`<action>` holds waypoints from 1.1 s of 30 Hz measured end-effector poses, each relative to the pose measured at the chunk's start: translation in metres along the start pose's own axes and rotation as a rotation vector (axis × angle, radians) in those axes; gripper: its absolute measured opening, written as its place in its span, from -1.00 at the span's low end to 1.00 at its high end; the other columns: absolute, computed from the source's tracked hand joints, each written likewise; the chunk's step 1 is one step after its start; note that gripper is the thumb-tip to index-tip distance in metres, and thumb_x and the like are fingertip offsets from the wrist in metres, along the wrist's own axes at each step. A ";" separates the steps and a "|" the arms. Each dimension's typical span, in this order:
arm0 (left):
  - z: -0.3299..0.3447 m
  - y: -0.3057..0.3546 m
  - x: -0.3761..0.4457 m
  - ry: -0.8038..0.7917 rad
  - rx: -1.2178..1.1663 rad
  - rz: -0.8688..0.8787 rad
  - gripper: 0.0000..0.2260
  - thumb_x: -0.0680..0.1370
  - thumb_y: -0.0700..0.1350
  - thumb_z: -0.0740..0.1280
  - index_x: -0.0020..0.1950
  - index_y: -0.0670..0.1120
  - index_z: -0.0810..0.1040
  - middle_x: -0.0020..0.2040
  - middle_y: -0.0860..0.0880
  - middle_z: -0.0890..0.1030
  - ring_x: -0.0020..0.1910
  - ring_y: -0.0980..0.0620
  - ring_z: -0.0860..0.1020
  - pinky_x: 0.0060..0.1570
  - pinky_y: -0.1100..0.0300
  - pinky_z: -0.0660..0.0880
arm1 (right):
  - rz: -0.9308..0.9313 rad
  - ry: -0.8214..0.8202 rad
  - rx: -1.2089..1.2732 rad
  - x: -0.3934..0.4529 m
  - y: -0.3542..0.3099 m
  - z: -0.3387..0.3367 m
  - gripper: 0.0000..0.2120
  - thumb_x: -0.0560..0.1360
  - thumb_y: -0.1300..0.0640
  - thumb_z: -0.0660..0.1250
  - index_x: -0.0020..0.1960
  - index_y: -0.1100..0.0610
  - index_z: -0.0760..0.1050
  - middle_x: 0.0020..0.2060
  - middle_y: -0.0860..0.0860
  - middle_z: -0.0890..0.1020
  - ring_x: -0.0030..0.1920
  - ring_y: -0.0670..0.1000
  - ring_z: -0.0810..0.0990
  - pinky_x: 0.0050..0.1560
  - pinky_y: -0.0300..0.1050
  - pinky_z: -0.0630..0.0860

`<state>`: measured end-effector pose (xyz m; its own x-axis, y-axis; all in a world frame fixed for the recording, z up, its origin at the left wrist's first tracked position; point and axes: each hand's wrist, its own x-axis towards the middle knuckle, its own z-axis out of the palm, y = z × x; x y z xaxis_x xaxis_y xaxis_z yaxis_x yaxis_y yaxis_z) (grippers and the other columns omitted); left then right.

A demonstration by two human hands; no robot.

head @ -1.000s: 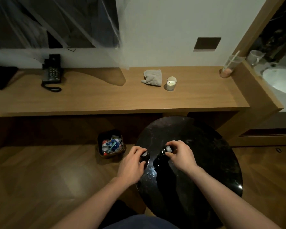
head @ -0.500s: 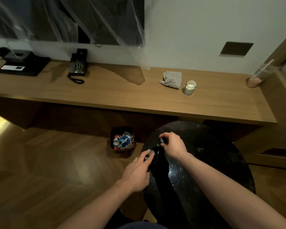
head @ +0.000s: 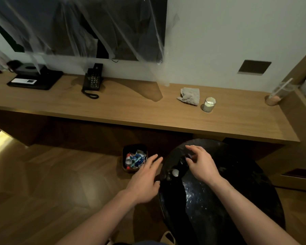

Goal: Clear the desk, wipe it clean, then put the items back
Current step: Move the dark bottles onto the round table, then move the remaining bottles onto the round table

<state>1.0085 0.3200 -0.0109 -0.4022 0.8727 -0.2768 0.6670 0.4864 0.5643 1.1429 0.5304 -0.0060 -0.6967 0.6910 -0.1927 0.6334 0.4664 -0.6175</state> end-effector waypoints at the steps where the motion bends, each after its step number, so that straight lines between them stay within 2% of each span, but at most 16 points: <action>1: -0.011 -0.007 -0.007 0.039 -0.003 -0.008 -0.26 0.63 -0.04 0.35 0.66 0.22 -0.05 0.63 0.30 -0.14 0.63 0.04 0.09 0.55 0.01 0.27 | -0.017 0.005 -0.002 -0.009 -0.010 -0.003 -0.49 0.60 0.08 0.40 0.52 -0.13 0.40 0.50 -0.11 0.39 0.41 -0.03 0.47 0.41 -0.03 0.46; 4: -0.048 -0.039 -0.038 0.145 -0.004 -0.050 -0.28 0.62 0.00 0.37 0.66 0.20 0.02 0.63 0.27 -0.11 0.62 0.07 0.10 0.56 0.02 0.25 | -0.080 -0.036 -0.031 -0.031 -0.053 0.001 -0.47 0.61 -0.02 0.38 0.54 -0.20 0.35 0.55 -0.17 0.31 0.53 -0.05 0.33 0.47 -0.01 0.38; 7: -0.085 -0.079 -0.078 0.222 0.026 -0.121 -0.30 0.62 0.05 0.36 0.66 0.19 0.06 0.65 0.24 -0.11 0.62 0.08 0.06 0.58 0.00 0.22 | -0.162 -0.183 -0.114 -0.045 -0.109 0.020 -0.44 0.61 -0.14 0.34 0.57 -0.24 0.26 0.61 -0.20 0.17 0.59 -0.05 0.20 0.52 0.04 0.29; 10: -0.121 -0.120 -0.118 0.247 0.097 -0.188 -0.33 0.64 0.13 0.30 0.66 0.21 0.02 0.65 0.23 -0.21 0.64 0.07 -0.09 0.61 0.00 0.10 | -0.194 -0.322 -0.160 -0.049 -0.163 0.047 -0.36 0.61 -0.24 0.28 0.62 -0.22 0.15 0.65 -0.19 0.02 0.64 0.01 0.05 0.56 0.04 0.20; 14: -0.166 -0.176 -0.167 0.295 0.212 -0.296 -0.34 0.65 0.23 0.21 0.66 0.21 -0.06 0.64 0.16 -0.33 0.63 0.04 -0.27 0.59 -0.03 -0.12 | -0.233 -0.400 -0.241 -0.045 -0.233 0.085 -0.31 0.61 -0.31 0.21 0.65 -0.23 0.03 0.66 -0.17 -0.10 0.66 0.04 -0.13 0.62 0.10 0.05; 18: -0.205 -0.237 -0.217 0.376 0.255 -0.364 -0.32 0.64 0.30 0.15 0.68 0.16 -0.03 0.65 0.09 -0.35 0.64 -0.03 -0.28 0.60 -0.05 -0.15 | -0.311 -0.405 -0.292 -0.038 -0.299 0.130 -0.30 0.60 -0.36 0.15 0.65 -0.23 0.01 0.66 -0.16 -0.13 0.66 0.05 -0.17 0.62 0.09 0.00; 24: -0.251 -0.295 -0.276 0.469 0.272 -0.474 -0.34 0.65 0.29 0.13 0.68 0.15 -0.03 0.64 0.08 -0.38 0.61 0.01 -0.37 0.57 -0.02 -0.27 | -0.423 -0.477 -0.325 -0.035 -0.377 0.183 -0.29 0.59 -0.39 0.13 0.65 -0.24 -0.01 0.65 -0.18 -0.18 0.65 0.05 -0.21 0.61 0.11 -0.04; 30: -0.291 -0.341 -0.287 0.534 0.277 -0.514 -0.32 0.64 0.31 0.13 0.67 0.19 -0.09 0.63 0.12 -0.39 0.59 0.06 -0.43 0.62 -0.13 -0.18 | -0.495 -0.498 -0.365 -0.009 -0.447 0.209 -0.30 0.61 -0.36 0.14 0.65 -0.24 -0.03 0.65 -0.17 -0.21 0.65 0.05 -0.23 0.64 0.13 -0.04; 33: -0.310 -0.365 -0.283 0.549 0.275 -0.545 -0.32 0.63 0.32 0.13 0.67 0.22 -0.10 0.63 0.13 -0.39 0.60 0.04 -0.42 0.61 -0.12 -0.22 | -0.533 -0.492 -0.373 0.017 -0.478 0.226 -0.29 0.60 -0.37 0.13 0.65 -0.24 -0.05 0.65 -0.18 -0.22 0.65 0.05 -0.25 0.64 0.13 -0.04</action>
<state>0.6842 -0.1175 0.1028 -0.9163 0.4004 0.0034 0.3904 0.8914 0.2303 0.7521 0.1949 0.1134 -0.9493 0.0435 -0.3114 0.1855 0.8772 -0.4429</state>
